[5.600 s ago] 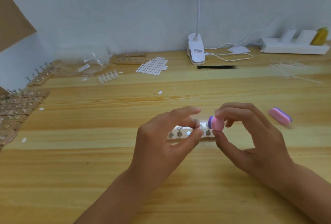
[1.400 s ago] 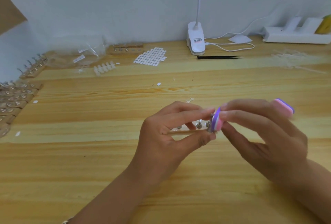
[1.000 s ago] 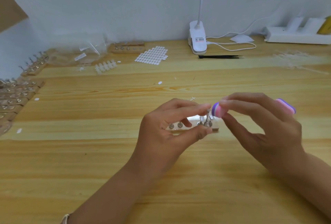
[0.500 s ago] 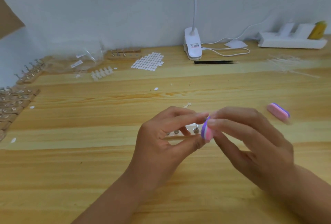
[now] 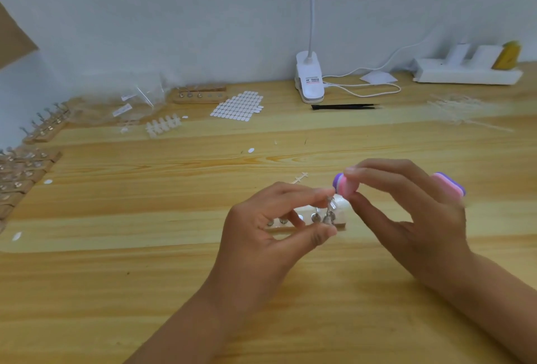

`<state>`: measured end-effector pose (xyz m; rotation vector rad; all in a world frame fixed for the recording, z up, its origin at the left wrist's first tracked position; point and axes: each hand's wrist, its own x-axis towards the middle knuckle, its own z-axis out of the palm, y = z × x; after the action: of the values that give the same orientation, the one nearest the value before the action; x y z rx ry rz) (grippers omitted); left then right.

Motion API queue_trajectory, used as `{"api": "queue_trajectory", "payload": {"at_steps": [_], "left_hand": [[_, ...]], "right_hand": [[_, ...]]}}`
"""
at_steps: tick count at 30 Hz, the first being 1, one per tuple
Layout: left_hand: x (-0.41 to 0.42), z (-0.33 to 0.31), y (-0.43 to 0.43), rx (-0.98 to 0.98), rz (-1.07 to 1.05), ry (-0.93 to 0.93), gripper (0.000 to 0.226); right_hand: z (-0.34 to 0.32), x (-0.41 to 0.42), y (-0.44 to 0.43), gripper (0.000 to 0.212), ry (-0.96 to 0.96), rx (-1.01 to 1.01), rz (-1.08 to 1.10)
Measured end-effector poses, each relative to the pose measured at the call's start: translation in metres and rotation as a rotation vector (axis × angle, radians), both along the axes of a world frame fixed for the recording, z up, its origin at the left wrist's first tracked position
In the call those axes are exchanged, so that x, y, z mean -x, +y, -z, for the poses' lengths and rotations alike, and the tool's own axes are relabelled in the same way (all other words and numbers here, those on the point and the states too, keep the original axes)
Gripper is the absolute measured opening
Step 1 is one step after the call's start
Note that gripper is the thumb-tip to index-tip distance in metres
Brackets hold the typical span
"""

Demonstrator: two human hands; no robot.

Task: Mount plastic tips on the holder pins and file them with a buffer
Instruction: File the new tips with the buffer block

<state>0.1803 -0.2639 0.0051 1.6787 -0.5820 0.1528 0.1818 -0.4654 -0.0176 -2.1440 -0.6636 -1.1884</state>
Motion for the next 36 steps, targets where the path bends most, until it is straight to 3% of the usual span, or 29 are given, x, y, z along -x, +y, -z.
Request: {"api": "queue_trajectory", "payload": {"at_steps": [3,8,14,18,23,27,32,36], "left_hand": [[0.0,0.0,0.002,0.021,-0.007,-0.01,0.038],[-0.002,0.002,0.001,0.017,-0.007,0.033,0.038],[-0.002,0.003,0.002,-0.003,0.052,0.068,0.03],[-0.005,0.003,0.003,0.03,0.022,0.099,0.038],[-0.002,0.003,0.002,0.021,0.064,0.074,0.031],[-0.004,0.003,0.003,0.038,0.023,0.109,0.037],[-0.002,0.002,0.001,0.022,0.066,0.083,0.032],[-0.002,0.002,0.004,0.043,0.024,0.109,0.035]], "right_hand": [[0.003,0.005,0.003,0.025,-0.015,-0.019,-0.054],[0.006,0.004,0.003,0.042,0.16,-0.148,0.011],[0.004,0.011,0.012,0.022,0.029,0.017,-0.158],[0.0,0.006,0.006,0.028,0.078,-0.039,-0.064],[0.005,0.015,0.015,0.028,0.013,0.004,-0.175],[0.003,0.006,0.007,0.031,0.089,-0.034,-0.106],[0.004,0.015,0.015,0.026,0.01,0.007,-0.161],[0.001,0.006,0.005,0.027,0.109,-0.031,-0.068]]}}
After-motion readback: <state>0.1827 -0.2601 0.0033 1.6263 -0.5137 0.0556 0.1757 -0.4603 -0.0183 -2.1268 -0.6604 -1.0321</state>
